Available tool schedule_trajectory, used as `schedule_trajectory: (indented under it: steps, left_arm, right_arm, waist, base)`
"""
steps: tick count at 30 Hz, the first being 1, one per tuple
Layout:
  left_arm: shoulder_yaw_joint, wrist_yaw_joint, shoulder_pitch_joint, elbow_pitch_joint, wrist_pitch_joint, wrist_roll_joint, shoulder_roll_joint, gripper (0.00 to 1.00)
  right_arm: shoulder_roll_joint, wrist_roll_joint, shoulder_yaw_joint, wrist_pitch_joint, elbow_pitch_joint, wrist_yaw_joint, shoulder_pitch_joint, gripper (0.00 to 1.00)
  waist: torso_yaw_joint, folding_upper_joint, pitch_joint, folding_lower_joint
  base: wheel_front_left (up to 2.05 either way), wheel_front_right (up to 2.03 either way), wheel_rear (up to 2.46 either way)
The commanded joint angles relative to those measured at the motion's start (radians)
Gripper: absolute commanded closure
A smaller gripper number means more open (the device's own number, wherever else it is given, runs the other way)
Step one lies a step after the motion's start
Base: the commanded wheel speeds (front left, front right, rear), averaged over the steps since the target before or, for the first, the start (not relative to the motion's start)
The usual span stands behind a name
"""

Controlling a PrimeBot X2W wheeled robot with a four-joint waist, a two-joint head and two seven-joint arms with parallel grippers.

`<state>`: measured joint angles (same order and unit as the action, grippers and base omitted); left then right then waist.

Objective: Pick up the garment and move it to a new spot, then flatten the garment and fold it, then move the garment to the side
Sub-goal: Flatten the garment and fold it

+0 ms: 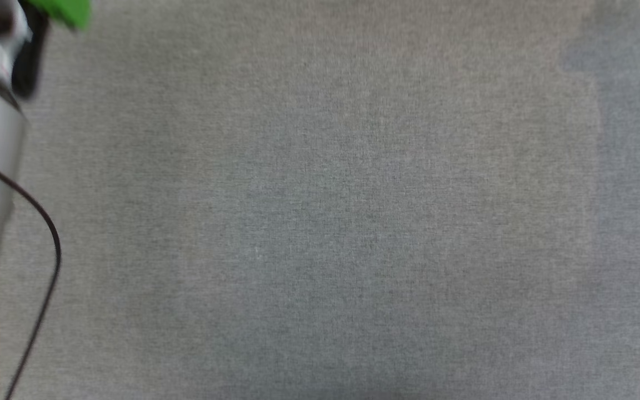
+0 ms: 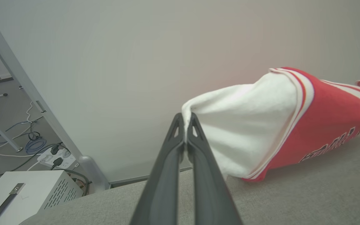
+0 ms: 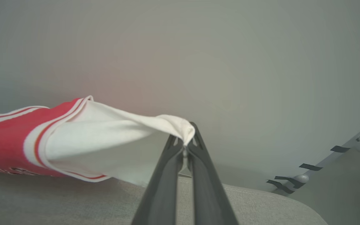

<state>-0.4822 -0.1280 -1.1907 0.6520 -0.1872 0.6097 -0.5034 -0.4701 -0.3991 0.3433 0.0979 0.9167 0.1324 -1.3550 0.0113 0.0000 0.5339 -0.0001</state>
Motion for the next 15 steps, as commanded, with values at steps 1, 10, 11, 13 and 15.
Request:
schedule_trajectory:
  steps: [1,10,11,13,15]
  left_arm:
    - [-0.007,-0.003,0.056,-0.011,-0.008,0.013,0.000,1.00]
    - [-0.061,0.024,0.402,-0.074,-0.007,0.051,-0.009,1.00]
    - [-0.065,0.031,0.439,-0.082,-0.007,0.053,-0.014,1.00]
    - [-0.073,0.055,0.566,-0.110,-0.005,0.075,-0.024,1.00]
    - [-0.074,0.064,0.622,-0.124,-0.002,0.090,-0.028,1.00]
  right_arm:
    - [-0.011,-0.022,0.015,0.001,-0.008,-0.002,0.054,1.00]
    - [-0.097,-0.194,0.117,-0.030,-0.129,-0.002,0.392,1.00]
    - [-0.111,-0.211,0.123,-0.033,-0.142,-0.002,0.425,1.00]
    - [-0.158,-0.250,0.146,-0.045,-0.184,-0.002,0.535,1.00]
    - [-0.176,-0.269,0.153,-0.051,-0.199,-0.002,0.587,1.00]
  waist:
    - [0.022,0.0000,-0.081,0.0001]
    - [0.042,0.0000,-0.215,0.0001]
    - [0.042,0.0000,-0.229,0.0001]
    - [0.041,0.0000,-0.275,0.0001]
    - [0.043,0.0000,-0.298,0.0001]
  base:
    - [0.00,0.00,0.00]
    - [0.00,0.00,0.00]
    - [0.00,0.00,0.00]
    - [0.00,0.00,0.00]
    - [0.00,0.00,0.00]
